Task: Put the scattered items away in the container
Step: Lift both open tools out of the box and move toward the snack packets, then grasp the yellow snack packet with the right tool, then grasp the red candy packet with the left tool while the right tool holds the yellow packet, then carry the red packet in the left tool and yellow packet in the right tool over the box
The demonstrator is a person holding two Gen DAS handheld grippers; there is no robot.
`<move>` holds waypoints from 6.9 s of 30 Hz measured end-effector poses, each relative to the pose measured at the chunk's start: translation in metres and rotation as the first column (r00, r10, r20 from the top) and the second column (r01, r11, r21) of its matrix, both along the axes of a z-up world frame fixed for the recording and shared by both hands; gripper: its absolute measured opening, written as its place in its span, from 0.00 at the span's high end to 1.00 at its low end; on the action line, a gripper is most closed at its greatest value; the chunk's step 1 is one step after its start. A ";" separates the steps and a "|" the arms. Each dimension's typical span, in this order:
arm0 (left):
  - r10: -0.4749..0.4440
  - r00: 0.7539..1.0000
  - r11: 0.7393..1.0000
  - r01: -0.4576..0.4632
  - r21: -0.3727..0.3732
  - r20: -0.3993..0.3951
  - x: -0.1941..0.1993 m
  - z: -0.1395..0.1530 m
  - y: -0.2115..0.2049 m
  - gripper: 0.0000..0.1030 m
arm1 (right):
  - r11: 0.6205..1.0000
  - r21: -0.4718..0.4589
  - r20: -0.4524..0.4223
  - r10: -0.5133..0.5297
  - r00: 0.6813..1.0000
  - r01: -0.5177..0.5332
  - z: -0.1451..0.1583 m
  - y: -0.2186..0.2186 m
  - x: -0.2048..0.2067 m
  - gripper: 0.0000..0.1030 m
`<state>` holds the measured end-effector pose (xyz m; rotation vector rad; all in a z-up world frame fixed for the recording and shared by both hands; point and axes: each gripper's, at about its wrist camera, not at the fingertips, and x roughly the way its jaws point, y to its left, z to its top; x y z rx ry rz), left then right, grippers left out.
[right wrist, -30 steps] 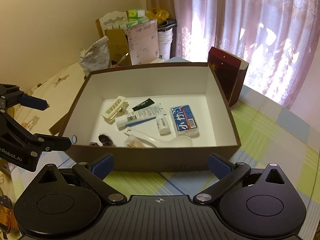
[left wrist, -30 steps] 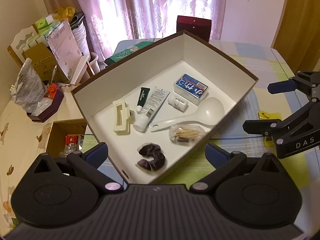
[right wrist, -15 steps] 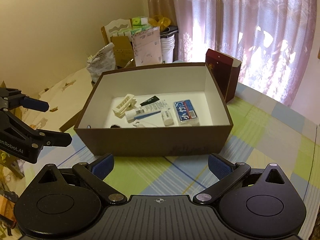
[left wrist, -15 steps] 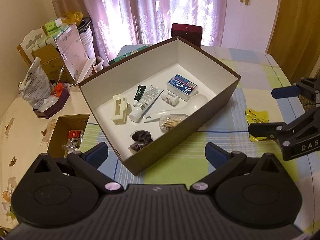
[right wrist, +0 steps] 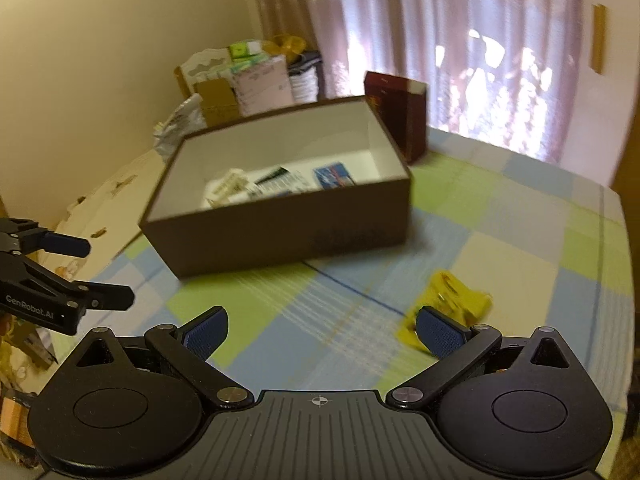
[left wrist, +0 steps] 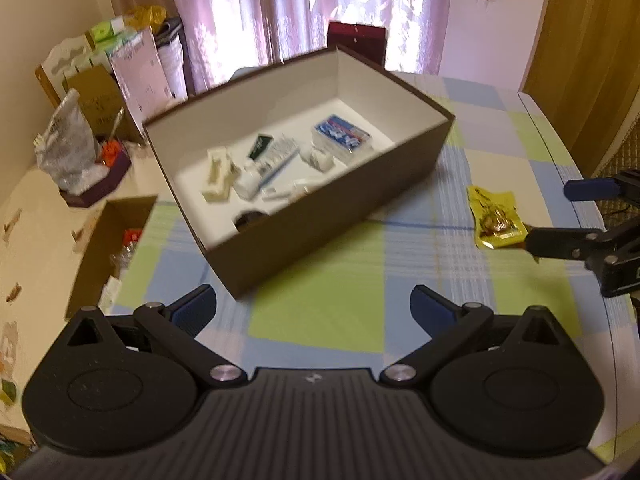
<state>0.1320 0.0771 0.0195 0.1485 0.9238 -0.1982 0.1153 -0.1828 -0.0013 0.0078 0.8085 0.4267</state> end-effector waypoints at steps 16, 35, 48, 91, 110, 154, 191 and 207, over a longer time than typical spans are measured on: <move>-0.155 0.987 0.988 0.154 -0.029 -0.050 -0.018 -0.043 -0.048 0.02 | 0.959 0.008 -0.096 -0.282 0.954 0.284 -0.045 -0.082 -0.043 0.00; -0.213 0.974 0.977 0.213 -0.006 -0.072 0.019 -0.064 -0.068 0.03 | 0.950 0.130 -0.082 -0.275 0.958 0.284 -0.073 -0.100 0.005 0.15; -0.200 0.971 0.979 0.204 0.012 -0.133 0.067 -0.087 -0.059 0.03 | 0.942 0.203 -0.152 -0.239 0.959 0.267 -0.103 -0.085 0.099 0.35; -0.173 0.971 0.983 0.180 0.030 -0.163 0.051 -0.099 -0.055 0.04 | 0.993 0.092 -0.285 -0.048 0.957 0.077 -0.111 -0.041 -0.022 0.22; -0.243 0.958 0.968 0.250 0.032 -0.150 0.030 -0.096 -0.067 0.05 | 0.959 0.135 -0.240 -0.213 0.947 0.250 -0.104 -0.065 -0.050 0.80; -0.839 0.527 0.531 0.847 0.006 -0.138 0.100 -0.142 -0.260 0.78 | 0.729 0.320 -0.342 -0.506 0.791 0.605 -0.099 -0.190 -0.088 0.81; -0.362 0.923 0.928 0.369 -0.038 0.128 0.073 0.021 0.025 0.78 | 0.733 0.654 -0.222 -0.050 0.974 0.187 -0.021 -0.041 0.083 0.81; -0.483 0.874 0.876 0.482 0.029 0.061 0.220 -0.007 0.051 0.78 | 0.920 0.360 -0.151 -0.106 0.983 0.155 0.001 0.022 0.225 0.81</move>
